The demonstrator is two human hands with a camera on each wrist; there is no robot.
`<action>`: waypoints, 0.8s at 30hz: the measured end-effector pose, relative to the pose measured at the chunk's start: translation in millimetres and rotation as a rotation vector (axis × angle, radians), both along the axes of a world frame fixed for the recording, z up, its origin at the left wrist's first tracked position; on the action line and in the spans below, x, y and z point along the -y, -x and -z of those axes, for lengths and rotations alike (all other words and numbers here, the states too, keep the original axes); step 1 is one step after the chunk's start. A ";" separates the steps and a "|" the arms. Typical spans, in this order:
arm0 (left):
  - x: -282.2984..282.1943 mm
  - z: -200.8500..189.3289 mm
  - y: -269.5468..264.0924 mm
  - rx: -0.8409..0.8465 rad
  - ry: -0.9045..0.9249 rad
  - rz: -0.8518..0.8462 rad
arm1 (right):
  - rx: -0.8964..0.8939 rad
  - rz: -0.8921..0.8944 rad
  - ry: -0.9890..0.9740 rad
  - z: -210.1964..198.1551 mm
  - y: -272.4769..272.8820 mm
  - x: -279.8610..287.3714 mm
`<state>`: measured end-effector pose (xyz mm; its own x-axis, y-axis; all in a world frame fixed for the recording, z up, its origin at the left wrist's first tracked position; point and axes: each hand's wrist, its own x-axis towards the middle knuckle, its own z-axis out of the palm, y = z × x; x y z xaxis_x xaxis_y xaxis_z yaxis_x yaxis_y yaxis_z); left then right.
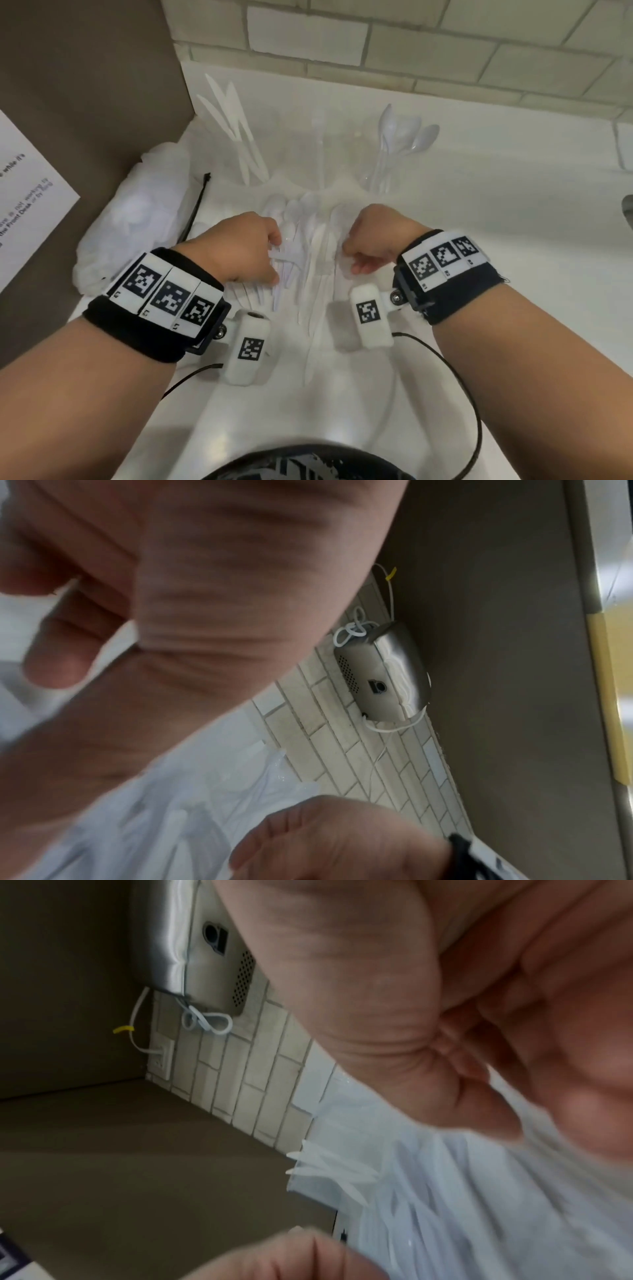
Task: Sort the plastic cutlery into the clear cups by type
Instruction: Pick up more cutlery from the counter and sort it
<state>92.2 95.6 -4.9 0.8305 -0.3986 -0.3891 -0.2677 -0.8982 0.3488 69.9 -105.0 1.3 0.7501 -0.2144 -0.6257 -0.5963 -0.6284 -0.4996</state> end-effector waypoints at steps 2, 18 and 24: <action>1.1 2.2 -1.6 0.023 -0.068 0.018 | 0.122 0.055 0.069 -2.1 -9.7 3.3; -3.8 -26.2 -9.7 0.110 -0.236 0.012 | 0.156 0.041 0.070 -6.1 -7.6 4.4; 13.6 -11.8 2.0 0.007 -0.045 -0.003 | -0.009 -0.087 -0.053 5.7 19.2 -5.8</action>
